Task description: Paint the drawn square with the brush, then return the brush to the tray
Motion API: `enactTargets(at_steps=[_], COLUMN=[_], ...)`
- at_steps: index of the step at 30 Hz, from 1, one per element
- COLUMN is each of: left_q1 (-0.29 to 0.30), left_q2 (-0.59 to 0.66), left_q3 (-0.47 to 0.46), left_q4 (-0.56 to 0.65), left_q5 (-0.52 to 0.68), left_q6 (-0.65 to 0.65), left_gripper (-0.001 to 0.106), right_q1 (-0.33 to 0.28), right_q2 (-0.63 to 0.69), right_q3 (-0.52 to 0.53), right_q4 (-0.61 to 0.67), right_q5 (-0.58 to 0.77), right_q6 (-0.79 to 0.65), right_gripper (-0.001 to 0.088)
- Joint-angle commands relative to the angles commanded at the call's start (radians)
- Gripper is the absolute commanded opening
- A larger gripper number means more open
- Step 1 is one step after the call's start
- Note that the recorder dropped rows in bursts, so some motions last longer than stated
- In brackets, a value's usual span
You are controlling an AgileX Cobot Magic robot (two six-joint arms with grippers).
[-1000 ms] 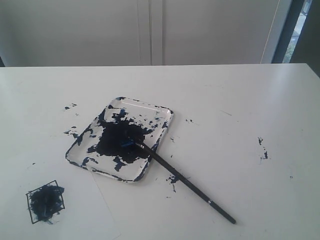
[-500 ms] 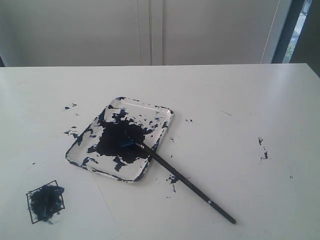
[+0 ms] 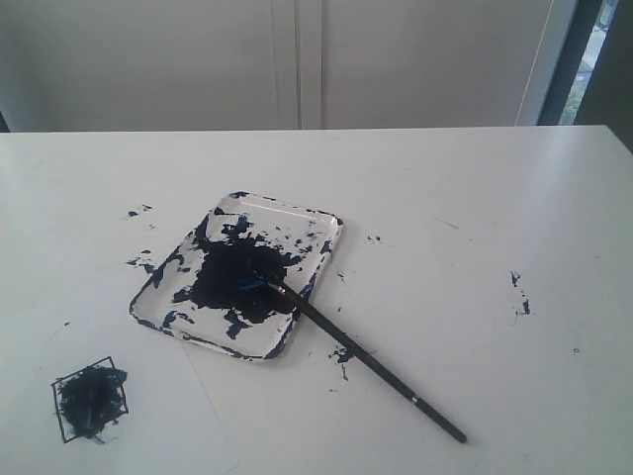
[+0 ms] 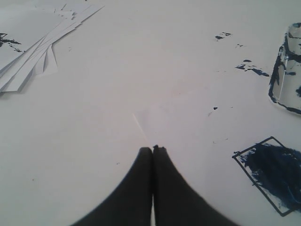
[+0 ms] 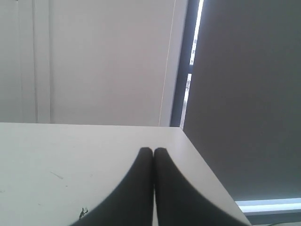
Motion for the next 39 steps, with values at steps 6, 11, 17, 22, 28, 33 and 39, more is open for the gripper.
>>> enactTargets(at_steps=[6,11,17,22,28,33,39], left_q1=[0.000,0.000,0.000,0.000,0.000,0.000,0.000], left_q2=[0.000,0.000,0.000,0.000,0.000,0.000,0.000], left_q3=[0.000,0.000,0.000,0.000,0.000,0.000,0.000], left_q4=[0.000,0.000,0.000,0.000,0.000,0.000,0.000], left_q5=[0.000,0.000,0.000,0.000,0.000,0.000,0.000], left_q6=[0.000,0.000,0.000,0.000,0.000,0.000,0.000], left_gripper=[0.000,0.000,0.000,0.000,0.000,0.000,0.000], right_q1=[0.000,0.000,0.000,0.000,0.000,0.000,0.000], right_q2=[0.000,0.000,0.000,0.000,0.000,0.000,0.000], right_q3=[0.000,0.000,0.000,0.000,0.000,0.000,0.000], right_q4=[0.318,0.554,0.593,0.593,0.593,0.593,0.593], right_q5=[0.077,0.119,0.217,0.224,0.251,0.260,0.262], right_q6=[-0.249,-0.552,-0.572,-0.570,-0.468,-0.438,-0.438], right_gripper=[0.0000,0.0000,0.0000,0.0000,0.0000,0.0000,0.0000])
